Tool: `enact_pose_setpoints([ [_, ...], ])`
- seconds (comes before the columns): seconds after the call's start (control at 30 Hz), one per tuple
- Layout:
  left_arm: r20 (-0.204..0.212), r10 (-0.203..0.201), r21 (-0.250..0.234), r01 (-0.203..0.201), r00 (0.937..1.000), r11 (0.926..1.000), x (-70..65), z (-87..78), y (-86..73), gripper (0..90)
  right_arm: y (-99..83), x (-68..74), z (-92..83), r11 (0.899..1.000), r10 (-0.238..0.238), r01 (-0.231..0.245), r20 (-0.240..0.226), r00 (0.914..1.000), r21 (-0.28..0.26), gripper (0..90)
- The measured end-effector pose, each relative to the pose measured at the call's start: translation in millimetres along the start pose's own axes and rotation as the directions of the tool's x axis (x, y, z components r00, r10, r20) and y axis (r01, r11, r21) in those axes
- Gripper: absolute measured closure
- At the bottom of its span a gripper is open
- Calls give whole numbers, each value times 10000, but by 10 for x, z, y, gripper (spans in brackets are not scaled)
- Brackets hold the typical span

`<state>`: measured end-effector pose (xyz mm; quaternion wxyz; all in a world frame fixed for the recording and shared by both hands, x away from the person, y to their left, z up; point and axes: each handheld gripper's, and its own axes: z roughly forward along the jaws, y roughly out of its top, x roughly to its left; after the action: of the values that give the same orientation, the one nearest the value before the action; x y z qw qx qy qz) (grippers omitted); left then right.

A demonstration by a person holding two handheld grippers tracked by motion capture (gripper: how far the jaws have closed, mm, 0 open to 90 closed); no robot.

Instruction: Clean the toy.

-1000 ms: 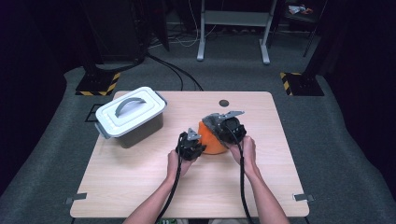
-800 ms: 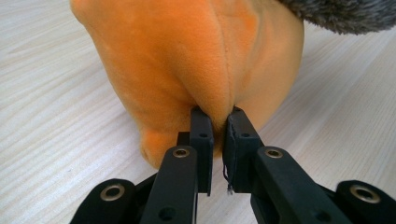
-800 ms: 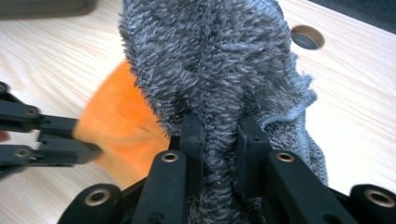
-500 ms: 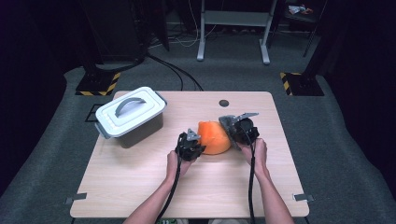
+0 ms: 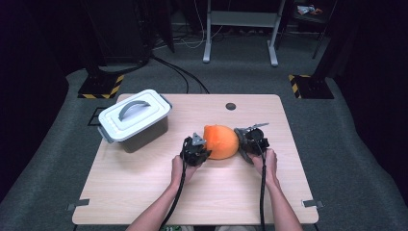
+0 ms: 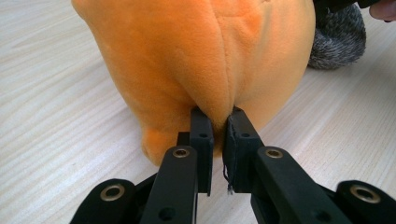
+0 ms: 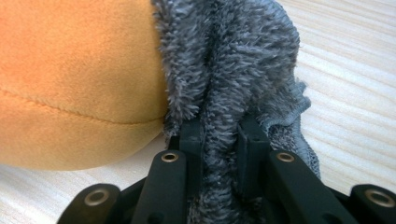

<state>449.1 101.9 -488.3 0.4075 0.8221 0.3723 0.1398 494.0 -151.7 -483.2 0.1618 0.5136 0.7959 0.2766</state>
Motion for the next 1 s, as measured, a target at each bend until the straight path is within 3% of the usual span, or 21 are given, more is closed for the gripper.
enact_pose_setpoints([
  [0.13, 60, -69, -26, 69, 10000, 10000, -3, 1, 3, 828, 27, -17, -87, 9999, 82, -80, 144, 9999, -145, 758],
  [0.33, 63, 6, -19, -6, 10000, 10000, 14, 0, 5, 827, 110, -39, -363, 9956, 18, -11, 67, 10000, -941, 760],
  [0.57, 102, 25, -47, -25, 9999, 10000, 10, 1, -3, 826, 335, 199, -687, 9831, -542, 468, -374, 9978, -1772, 759],
  [0.77, 55, -1, -45, 1, 10000, 10000, 6, -4, -3, 824, 462, 430, -705, 9771, -1104, 958, -678, 9916, -1900, 758],
  [0.93, 48, 10, -37, -10, 10000, 10000, -3, -9, -2, 823, 506, 525, -643, 9771, -1316, 1110, -1056, 9857, -1818, 758],
  [1.0, 91, -59, -69, 60, 9999, 10000, -3, 1, -6, 823, 522, 561, -642, 9745, -1423, 1234, -906, 9857, -1875, 757],
])
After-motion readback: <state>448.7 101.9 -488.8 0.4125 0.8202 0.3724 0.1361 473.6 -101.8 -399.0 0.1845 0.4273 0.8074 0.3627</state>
